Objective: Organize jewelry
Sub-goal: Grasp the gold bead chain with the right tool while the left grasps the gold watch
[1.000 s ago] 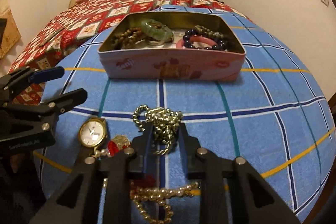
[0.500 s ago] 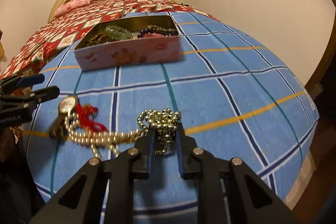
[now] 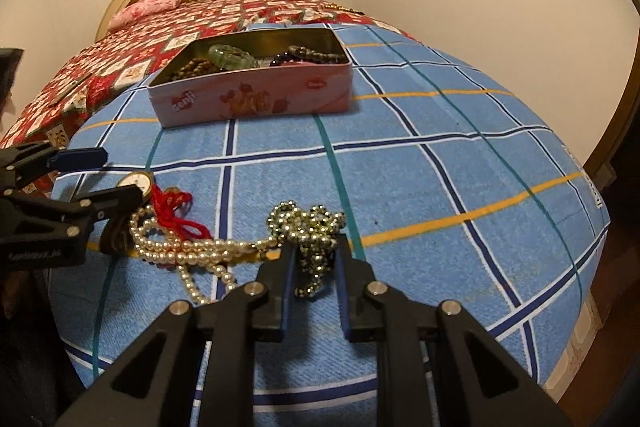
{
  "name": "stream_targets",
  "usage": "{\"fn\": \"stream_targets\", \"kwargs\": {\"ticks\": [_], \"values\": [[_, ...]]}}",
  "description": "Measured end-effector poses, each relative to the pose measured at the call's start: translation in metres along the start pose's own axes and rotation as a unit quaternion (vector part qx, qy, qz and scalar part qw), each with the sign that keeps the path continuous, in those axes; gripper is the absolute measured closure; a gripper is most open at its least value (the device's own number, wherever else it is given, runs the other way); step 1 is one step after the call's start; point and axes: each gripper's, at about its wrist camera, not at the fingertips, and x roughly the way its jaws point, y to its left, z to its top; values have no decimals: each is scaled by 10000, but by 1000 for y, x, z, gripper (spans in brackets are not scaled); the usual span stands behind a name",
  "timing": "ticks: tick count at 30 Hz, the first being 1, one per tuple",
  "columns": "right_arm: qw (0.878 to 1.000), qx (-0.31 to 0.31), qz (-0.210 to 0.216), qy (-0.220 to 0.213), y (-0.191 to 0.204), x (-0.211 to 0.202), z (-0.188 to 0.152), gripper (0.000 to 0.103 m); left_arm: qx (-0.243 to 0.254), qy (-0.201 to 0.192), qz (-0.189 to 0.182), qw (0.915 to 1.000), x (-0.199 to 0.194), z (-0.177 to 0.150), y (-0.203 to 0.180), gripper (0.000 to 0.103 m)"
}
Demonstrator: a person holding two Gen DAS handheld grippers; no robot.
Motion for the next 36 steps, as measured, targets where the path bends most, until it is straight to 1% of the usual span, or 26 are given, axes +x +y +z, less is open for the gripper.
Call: {"fn": "stream_targets", "kwargs": {"ticks": [3, 7, 8, 10, 12, 13, 16, 17, 18, 19, 22, 23, 24, 26, 29, 36], "values": [[10000, -9, -18, -6, 1, 0, 0, 83, -9, 21, 41, 10000, 0, 1, 1, 24], [10000, -8, -21, -7, 2, 1, 0, 83, 109, -43, 156, 9998, -3, -2, -3, 24], [10000, -8, -24, -9, 2, 1, 1, 83, 68, 4, 150, 9999, -5, -2, -2, 26], [10000, -21, -25, -11, 2, 1, 0, 83, 35, 50, -32, 10000, -12, -3, -4, 26], [10000, -16, -20, -14, 2, 1, 0, 83, 194, 20, 1, 9998, -11, -4, -12, 26], [10000, -11, -19, -21, 2, 2, 0, 83, 267, 80, 24, 9996, -7, -5, -15, 26], [10000, -47, -35, -46, 4, 2, 0, 83, 249, 87, -14, 9997, -3, -4, -14, 26], [10000, -52, -32, -49, 4, 2, 0, 83, 218, 85, 31, 9997, -2, -4, -12, 31], [10000, -45, -24, -49, 4, 1, 0, 83, 184, 121, 46, 9997, 1, -4, -9, 39], [10000, -41, -21, -52, 4, 1, -1, 83, 137, 105, 33, 9998, 2, -4, -5, 42], [10000, -40, -20, -59, 4, 1, -1, 83, 128, 74, 12, 9999, 1, -3, -1, 55], [10000, -38, -18, -63, 4, 1, -1, 83, 136, 68, -31, 9999, 1, -3, 0, 64], [10000, -39, -19, -66, 4, 1, -1, 83, 157, 67, -59, 9998, 2, -3, -1, 67], [10000, -54, -31, -72, 4, 1, 0, 83, 204, 59, -78, 9997, 1, -3, -2, 67], [10000, -34, -8, -87, 4, 0, 0, 83, 119, 7, -168, 9998, -1, -3, 1, 67], [9992, 3, 54, -395, 2, -13, 6, 85, -4, -312, -206, 9993, -20, 5, 9, 67]]}}
